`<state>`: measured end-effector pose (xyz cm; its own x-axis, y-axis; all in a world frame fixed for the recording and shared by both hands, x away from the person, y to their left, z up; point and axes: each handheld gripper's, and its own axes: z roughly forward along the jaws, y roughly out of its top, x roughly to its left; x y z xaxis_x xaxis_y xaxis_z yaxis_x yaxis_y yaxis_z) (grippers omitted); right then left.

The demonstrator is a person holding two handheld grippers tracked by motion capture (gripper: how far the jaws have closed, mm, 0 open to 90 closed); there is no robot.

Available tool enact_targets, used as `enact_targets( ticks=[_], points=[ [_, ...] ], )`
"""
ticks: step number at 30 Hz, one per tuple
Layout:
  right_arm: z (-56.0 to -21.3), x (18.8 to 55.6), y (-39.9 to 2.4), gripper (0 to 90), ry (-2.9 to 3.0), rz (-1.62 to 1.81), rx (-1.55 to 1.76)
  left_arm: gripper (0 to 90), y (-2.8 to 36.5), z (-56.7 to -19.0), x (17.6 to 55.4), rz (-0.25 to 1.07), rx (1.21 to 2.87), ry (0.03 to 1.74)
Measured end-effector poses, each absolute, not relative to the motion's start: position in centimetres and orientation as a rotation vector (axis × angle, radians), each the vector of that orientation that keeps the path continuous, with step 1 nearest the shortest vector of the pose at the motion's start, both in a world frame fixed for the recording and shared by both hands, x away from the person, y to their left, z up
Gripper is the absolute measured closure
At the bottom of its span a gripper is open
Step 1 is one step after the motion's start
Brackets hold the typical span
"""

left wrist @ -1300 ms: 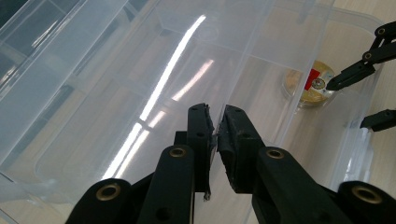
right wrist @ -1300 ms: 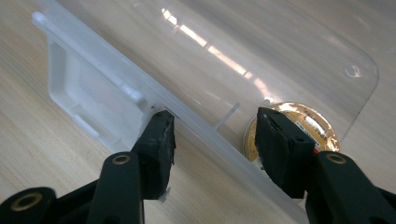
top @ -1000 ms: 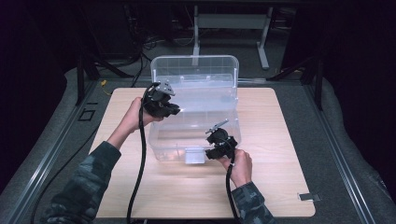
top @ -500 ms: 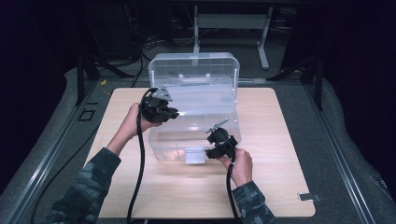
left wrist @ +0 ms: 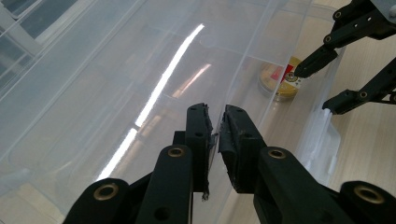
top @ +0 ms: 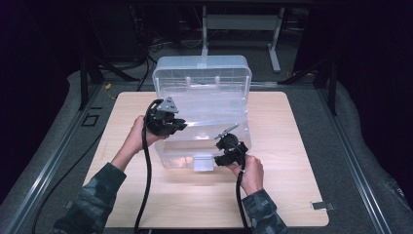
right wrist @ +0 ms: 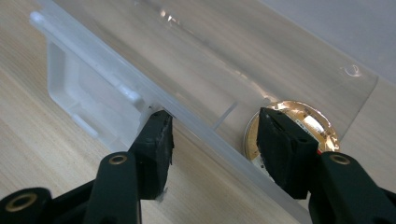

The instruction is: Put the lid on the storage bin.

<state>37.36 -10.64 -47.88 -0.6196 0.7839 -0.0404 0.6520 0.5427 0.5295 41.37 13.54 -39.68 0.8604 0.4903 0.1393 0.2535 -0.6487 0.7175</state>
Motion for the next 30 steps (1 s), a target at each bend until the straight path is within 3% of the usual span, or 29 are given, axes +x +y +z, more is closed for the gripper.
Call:
enact_targets(
  ticks=[22, 25, 30],
  points=[
    [-47.7, 37.6, -11.0, 41.9, 2.504, 0.683, 1.228, 78.1, 13.4, -40.8, 39.9, 0.455, 2.278, 0.533],
    [-47.4, 37.5, -11.7, 31.9, 2.486, 0.711, 1.233, 77.9, 13.4, -40.9, 39.8, 0.457, 2.268, 0.531],
    [-46.5, 36.9, -12.3, 25.8, 2.478, 0.759, 1.218, 77.8, 13.5, -41.0, 39.8, 0.451, 2.267, 0.526]
  ],
)
